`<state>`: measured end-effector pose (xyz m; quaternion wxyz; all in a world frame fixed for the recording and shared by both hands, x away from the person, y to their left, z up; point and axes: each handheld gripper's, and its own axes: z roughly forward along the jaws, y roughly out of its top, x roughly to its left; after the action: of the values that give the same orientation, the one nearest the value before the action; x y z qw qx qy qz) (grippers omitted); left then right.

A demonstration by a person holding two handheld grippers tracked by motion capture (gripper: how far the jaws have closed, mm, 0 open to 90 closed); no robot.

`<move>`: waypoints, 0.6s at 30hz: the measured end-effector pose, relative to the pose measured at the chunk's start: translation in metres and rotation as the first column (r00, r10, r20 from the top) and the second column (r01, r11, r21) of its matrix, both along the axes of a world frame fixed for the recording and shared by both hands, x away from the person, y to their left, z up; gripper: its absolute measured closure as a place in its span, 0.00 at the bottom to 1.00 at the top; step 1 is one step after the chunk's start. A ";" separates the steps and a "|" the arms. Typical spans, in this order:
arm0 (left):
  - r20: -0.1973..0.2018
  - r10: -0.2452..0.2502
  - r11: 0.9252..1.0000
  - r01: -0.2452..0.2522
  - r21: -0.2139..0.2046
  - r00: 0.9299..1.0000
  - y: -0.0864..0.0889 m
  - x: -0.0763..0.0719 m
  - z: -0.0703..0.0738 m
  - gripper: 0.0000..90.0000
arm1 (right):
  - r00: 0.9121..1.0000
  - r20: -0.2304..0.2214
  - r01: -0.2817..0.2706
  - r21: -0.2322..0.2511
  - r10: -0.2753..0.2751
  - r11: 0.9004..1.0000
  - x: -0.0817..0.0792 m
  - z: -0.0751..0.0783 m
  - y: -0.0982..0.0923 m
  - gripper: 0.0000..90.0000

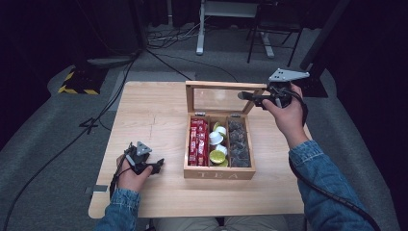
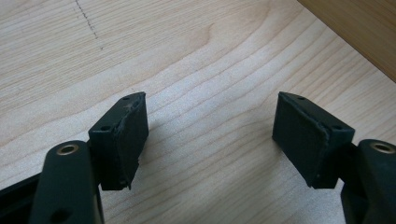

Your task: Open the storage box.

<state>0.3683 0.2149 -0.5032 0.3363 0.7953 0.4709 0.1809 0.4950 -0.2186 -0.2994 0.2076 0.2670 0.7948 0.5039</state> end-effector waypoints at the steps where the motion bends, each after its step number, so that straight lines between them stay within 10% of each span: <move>1: 0.000 0.000 1.000 0.000 -0.001 1.000 0.000 0.000 0.000 0.30 | 1.000 0.000 0.000 0.000 0.000 1.000 0.000 0.000 0.000 0.51; 18: 0.003 -0.003 1.000 0.003 -0.002 1.000 0.000 0.000 0.000 0.29 | 0.996 0.038 0.085 -0.033 -0.083 0.996 0.026 0.003 0.010 0.45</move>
<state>0.3682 0.2149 -0.5035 0.3381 0.7954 0.4693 0.1808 0.5214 -0.2085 -0.2967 0.2480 0.2872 0.7875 0.4857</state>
